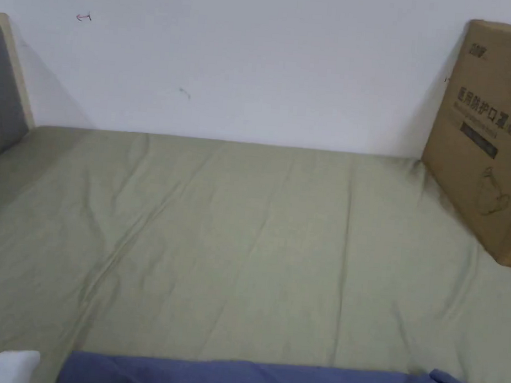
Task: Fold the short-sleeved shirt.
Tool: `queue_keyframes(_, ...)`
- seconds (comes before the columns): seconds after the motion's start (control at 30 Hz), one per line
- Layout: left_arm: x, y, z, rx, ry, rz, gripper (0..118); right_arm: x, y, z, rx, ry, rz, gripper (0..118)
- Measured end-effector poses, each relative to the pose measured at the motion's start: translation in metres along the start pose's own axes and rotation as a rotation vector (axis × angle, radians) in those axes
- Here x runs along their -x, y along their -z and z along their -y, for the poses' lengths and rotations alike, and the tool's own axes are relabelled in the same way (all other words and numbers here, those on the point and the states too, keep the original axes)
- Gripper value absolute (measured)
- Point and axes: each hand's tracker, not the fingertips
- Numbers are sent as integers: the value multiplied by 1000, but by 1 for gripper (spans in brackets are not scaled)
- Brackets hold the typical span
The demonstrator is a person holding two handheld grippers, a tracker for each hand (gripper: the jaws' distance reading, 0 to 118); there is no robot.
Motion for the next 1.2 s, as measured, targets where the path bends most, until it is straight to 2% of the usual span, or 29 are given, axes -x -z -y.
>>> queue_keyframes(0.07,-15,-23,-9,-62,1,-1,112,22,-29,-3,-55,-60,-38,100)
queue_keyframes(0.17,-48,-69,-20,-280,-9,59,112,77,-87,3,-283,-199,-96,100)
queue_keyframes(0.23,-77,-97,-19,-485,11,39,112,107,-124,18,-603,-292,-106,100)
queue_keyframes(0.27,-91,-108,-16,-585,37,-6,112,117,-137,30,-777,-313,-110,99)
queue_keyframes(0.33,-118,-124,-1,-818,105,-129,111,139,-152,60,-1107,-361,-41,99)
queue_keyframes(0.4,-139,-130,14,-962,172,-118,106,157,-140,75,-1235,-351,56,99)
queue_keyframes(0.43,-147,-131,17,-980,195,-115,94,159,-129,72,-1106,-322,90,98)
queue_keyframes(0.47,-155,-130,19,-964,205,-122,65,163,-124,69,-975,-336,56,87)
queue_keyframes(0.5,-162,-129,22,-952,212,-128,5,164,-118,68,-880,-355,-13,27)
queue_keyframes(0.53,-169,-127,25,-946,225,-137,0,166,-115,74,-898,-374,-60,0)
queue_keyframes(0.57,-173,-124,26,-922,237,-187,0,169,-113,74,-960,-386,2,0)
queue_keyframes(0.6,-176,-123,30,-928,263,-241,0,172,-117,85,-917,-364,148,0)
queue_keyframes(0.63,-174,-122,31,-902,237,-154,0,172,-127,86,-993,-405,65,0)
queue_keyframes(0.67,-175,-120,30,-877,226,-117,0,173,-133,85,-965,-418,8,0)
queue_keyframes(0.8,-169,-126,23,-865,215,-162,0,176,-134,84,-966,-480,39,0)
queue_keyframes(0.87,-149,-132,1,-792,149,-133,0,173,-131,75,-941,-495,31,0)
queue_keyframes(0.97,-88,-119,-44,-441,-6,90,0,167,-128,68,-821,-505,6,0)
queue_keyframes(1.03,-32,-86,-62,-153,-179,271,0,159,-124,65,-806,-486,15,0)
queue_keyframes(1.07,-9,-73,-67,-59,-252,315,0,156,-122,63,-787,-475,11,0)
queue_keyframes(1.1,11,-54,-64,24,-301,317,11,156,-117,67,-755,-458,2,0)
queue_keyframes(1.13,29,-38,-61,109,-342,280,40,154,-112,64,-720,-444,0,0)
queue_keyframes(1.17,43,-26,-57,136,-344,236,86,152,-108,61,-694,-434,-1,0)
queue_keyframes(1.2,47,-15,-46,150,-335,210,118,150,-102,58,-665,-427,-2,0)
